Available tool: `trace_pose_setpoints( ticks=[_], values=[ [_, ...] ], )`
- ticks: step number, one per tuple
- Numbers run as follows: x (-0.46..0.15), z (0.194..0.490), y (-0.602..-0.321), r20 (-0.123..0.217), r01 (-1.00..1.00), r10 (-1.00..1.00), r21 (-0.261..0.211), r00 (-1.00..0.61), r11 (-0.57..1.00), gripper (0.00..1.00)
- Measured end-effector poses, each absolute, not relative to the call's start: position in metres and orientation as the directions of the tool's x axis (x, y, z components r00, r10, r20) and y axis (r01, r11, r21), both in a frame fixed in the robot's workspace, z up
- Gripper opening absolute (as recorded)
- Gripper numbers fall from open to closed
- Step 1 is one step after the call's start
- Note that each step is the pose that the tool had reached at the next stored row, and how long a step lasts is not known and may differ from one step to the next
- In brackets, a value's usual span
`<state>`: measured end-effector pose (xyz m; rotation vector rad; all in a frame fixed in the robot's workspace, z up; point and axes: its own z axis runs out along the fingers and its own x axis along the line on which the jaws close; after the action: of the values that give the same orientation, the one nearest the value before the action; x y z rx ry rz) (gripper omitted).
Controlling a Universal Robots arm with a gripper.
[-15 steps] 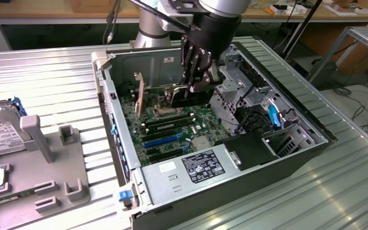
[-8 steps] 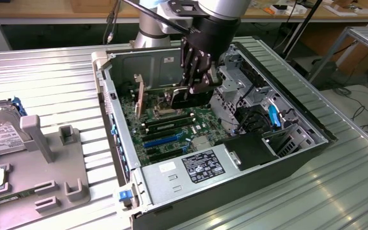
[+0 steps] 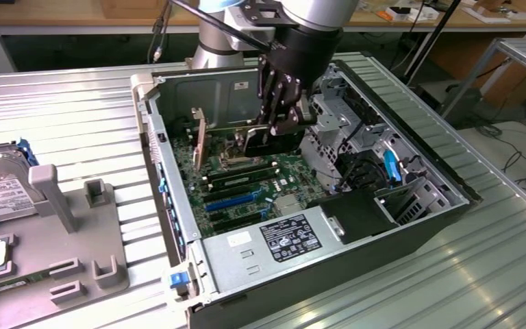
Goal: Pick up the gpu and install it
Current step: 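Insert the gpu into the slot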
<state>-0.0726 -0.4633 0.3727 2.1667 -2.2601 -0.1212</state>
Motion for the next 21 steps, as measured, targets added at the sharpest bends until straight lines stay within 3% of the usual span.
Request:
trace_pose_setpoints(
  ticks=[21],
  values=[
    [-0.075, 0.355, -0.463, -0.048, -0.998, -0.998, 0.057, -0.043, 0.041, 0.27]
  ],
)
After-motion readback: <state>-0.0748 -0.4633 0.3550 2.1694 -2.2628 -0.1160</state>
